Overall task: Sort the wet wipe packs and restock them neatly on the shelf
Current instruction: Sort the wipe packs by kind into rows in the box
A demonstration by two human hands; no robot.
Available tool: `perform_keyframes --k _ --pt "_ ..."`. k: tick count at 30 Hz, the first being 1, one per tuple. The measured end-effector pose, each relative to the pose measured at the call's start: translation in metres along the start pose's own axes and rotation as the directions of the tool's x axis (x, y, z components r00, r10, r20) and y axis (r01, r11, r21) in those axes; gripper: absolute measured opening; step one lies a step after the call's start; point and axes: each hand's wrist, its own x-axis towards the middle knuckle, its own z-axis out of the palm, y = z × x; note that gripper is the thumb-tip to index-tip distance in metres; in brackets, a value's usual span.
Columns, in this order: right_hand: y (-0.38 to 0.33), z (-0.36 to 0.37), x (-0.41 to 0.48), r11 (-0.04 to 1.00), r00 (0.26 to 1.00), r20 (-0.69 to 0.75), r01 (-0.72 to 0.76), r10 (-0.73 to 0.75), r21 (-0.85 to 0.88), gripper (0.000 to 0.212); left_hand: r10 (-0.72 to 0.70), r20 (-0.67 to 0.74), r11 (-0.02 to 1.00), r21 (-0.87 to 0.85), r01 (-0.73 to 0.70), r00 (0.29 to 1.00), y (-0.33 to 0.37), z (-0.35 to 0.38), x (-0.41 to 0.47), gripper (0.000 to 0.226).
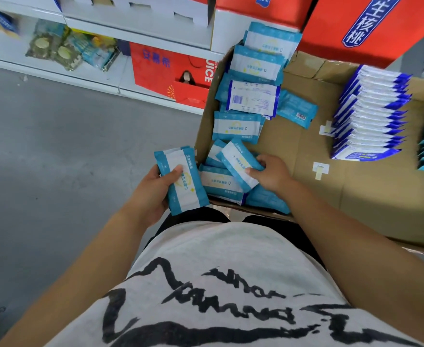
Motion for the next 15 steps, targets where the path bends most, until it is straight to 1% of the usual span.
perform_keyframes --k 2,4,5,8,10,12,13,15 --pt "-0.008 -0.013 -0.011 0.984 0.999 -0.038 -0.022 0.029 0.178 0.019 -0.005 0.016 0.999 -0.046 0.005 1.000 0.001 0.006 0.003 0.031" --pt "-0.019 -0.025 -0.026 0.951 0.998 -0.068 0.016 0.006 0.310 0.017 -0.009 0.046 0.996 -0.088 0.013 0.999 0.002 0.014 0.005 0.037" --pt "-0.026 -0.029 -0.035 0.924 0.998 -0.065 0.049 -0.026 0.379 0.020 -0.010 0.061 0.995 -0.101 0.016 0.998 0.002 0.019 0.005 0.041" --pt "-0.049 -0.033 -0.055 0.825 0.992 -0.003 0.105 -0.125 0.555 0.050 0.007 0.109 0.995 -0.095 0.003 0.994 0.001 0.030 0.005 0.049" --pt "-0.062 -0.024 -0.063 0.826 0.981 0.068 0.115 -0.182 0.551 0.053 0.020 0.156 0.996 -0.087 -0.006 0.988 0.001 0.035 0.005 0.054" --pt "-0.072 -0.009 -0.069 0.868 0.966 0.132 0.133 -0.221 0.478 0.054 0.041 0.202 0.996 -0.091 -0.023 0.978 0.003 0.039 0.005 0.055" --pt "-0.078 -0.002 -0.072 0.886 0.958 0.151 0.155 -0.242 0.437 0.052 0.054 0.206 0.995 -0.091 -0.036 0.977 0.003 0.041 0.005 0.053" --pt "-0.084 0.005 -0.072 0.911 0.945 0.173 0.201 -0.276 0.360 0.039 0.069 0.152 0.995 -0.083 -0.057 0.986 0.004 0.039 0.005 0.046"
